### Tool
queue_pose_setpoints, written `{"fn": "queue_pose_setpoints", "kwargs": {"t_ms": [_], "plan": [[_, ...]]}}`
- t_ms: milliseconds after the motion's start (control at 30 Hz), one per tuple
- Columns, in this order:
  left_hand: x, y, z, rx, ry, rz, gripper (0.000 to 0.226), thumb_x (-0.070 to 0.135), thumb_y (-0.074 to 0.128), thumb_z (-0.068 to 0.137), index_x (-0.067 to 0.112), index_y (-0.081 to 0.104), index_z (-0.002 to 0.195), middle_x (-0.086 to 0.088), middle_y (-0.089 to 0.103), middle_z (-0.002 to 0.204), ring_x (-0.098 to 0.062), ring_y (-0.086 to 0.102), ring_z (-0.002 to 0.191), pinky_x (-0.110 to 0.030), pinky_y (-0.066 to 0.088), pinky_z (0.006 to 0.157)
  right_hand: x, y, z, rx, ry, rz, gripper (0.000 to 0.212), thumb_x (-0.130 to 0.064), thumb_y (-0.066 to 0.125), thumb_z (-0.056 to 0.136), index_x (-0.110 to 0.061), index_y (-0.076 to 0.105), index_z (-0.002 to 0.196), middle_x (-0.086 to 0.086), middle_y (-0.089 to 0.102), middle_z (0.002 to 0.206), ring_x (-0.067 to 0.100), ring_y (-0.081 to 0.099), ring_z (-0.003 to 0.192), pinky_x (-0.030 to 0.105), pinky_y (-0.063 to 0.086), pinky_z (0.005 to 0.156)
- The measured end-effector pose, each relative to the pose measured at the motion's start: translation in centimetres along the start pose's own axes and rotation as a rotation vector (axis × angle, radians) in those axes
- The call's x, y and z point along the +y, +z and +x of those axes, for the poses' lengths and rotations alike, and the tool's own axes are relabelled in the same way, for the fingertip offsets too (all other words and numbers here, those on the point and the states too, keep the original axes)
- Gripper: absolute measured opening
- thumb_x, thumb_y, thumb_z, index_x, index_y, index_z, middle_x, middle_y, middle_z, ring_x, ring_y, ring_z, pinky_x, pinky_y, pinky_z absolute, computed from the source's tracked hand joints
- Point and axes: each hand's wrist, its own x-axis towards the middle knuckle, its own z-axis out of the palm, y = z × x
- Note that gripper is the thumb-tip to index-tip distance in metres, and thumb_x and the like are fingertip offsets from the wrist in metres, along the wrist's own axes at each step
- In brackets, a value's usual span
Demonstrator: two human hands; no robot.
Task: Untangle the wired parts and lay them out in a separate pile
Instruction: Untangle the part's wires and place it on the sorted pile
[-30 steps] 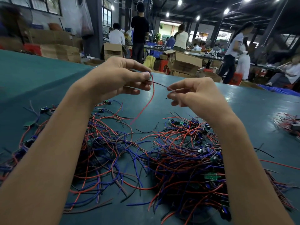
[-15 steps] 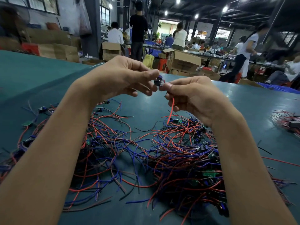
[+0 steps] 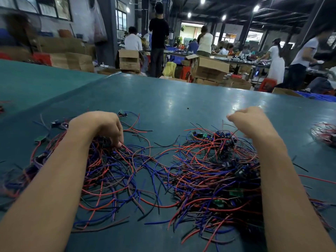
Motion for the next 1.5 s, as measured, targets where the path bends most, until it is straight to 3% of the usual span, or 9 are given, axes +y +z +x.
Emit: {"fn": "queue_pose_setpoints", "kwargs": {"t_ms": [133,233,433,700,900,1100,1233,1333,1500], "plan": [[0.3,-0.6,0.4,0.056,0.092,-0.059,0.015,0.021,0.089,0.075,0.029,0.077,0.07,0.018,0.069,0.062,-0.007,0.063,0.073,-0.025,0.046,0.07,-1.4,-0.1,-0.7,0.01,-0.079,0.229,0.037,-0.025,0.064,0.094,0.007,0.065,0.113,0.03,0.064,0.12,0.046,0.059,0.115,0.057,0.049,0.1],[0.7,-1.3,0.0,0.092,0.232,-0.144,0.012,0.024,0.089,0.076,0.028,0.078,0.076,0.017,0.07,0.064,-0.003,0.063,0.07,-0.025,0.045,0.073,-2.1,-0.2,-1.1,0.01,-0.137,0.256,0.018,-0.027,0.064,0.095,-0.017,0.069,0.081,0.013,0.072,0.101,0.033,0.067,0.104,0.046,0.054,0.092],[3.2,-3.0,-2.4,0.215,0.464,-0.347,0.013,0.028,0.087,0.075,0.022,0.078,0.082,0.009,0.075,0.071,0.004,0.063,0.06,-0.013,0.046,0.061,-3.4,0.4,-1.8,-0.101,-0.271,0.251,0.017,-0.025,0.062,0.097,-0.022,0.069,0.082,0.0,0.076,0.089,0.023,0.074,0.09,0.031,0.053,0.072],[5.5,-3.8,-4.9,0.283,0.64,-0.723,0.028,0.041,0.082,0.069,0.019,0.074,0.083,0.002,0.073,0.073,-0.006,0.066,0.067,-0.02,0.049,0.057,-6.2,3.6,-4.8,-0.552,-0.425,0.248,0.016,-0.027,0.069,0.096,-0.014,0.078,0.102,-0.001,0.079,0.09,0.014,0.075,0.08,0.035,0.06,0.079],[6.1,-4.0,-5.2,0.253,0.775,-0.977,0.024,0.032,0.082,0.073,0.017,0.07,0.087,0.001,0.07,0.077,-0.01,0.065,0.071,-0.023,0.054,0.058,-7.5,5.6,-6.7,-0.631,-0.478,0.254,0.008,-0.023,0.072,0.094,-0.02,0.078,0.096,0.004,0.072,0.07,0.014,0.064,0.062,0.034,0.057,0.068],[6.3,-4.3,-5.6,0.4,0.814,-1.057,0.022,0.032,0.079,0.078,0.019,0.067,0.091,0.0,0.072,0.083,-0.014,0.068,0.082,-0.03,0.059,0.062,-6.8,4.3,-6.5,-0.622,-0.205,0.168,0.057,-0.037,0.064,0.099,-0.021,0.042,0.149,0.015,0.074,0.072,0.028,0.071,0.052,0.038,0.059,0.046],[6.0,-4.2,-5.5,0.429,0.796,-1.127,0.017,0.028,0.079,0.079,0.02,0.069,0.089,-0.005,0.069,0.086,-0.018,0.068,0.085,-0.038,0.06,0.068,-6.5,1.7,-5.7,-0.36,-0.118,0.323,0.056,-0.036,0.062,0.1,-0.006,0.041,0.142,0.012,0.066,0.051,0.018,0.055,0.033,0.038,0.055,0.039],[6.0,-4.2,-5.5,0.492,0.781,-1.164,0.014,0.025,0.077,0.082,0.018,0.07,0.091,-0.011,0.068,0.094,-0.02,0.07,0.087,-0.044,0.061,0.071,-6.9,-0.6,-5.6,-0.252,-0.111,0.556,0.029,-0.041,0.068,0.094,-0.016,0.058,0.104,0.001,0.055,0.041,0.01,0.035,0.029,0.034,0.053,0.04],[6.3,-4.4,-5.7,0.504,0.801,-1.22,0.013,0.022,0.075,0.086,0.015,0.072,0.097,-0.009,0.07,0.092,-0.02,0.071,0.088,-0.043,0.06,0.071,-6.7,0.3,-5.4,0.113,-0.476,0.388,0.014,-0.036,0.069,0.092,-0.025,0.076,0.096,-0.023,0.058,0.047,0.001,0.051,0.044,0.029,0.051,0.052]]}}
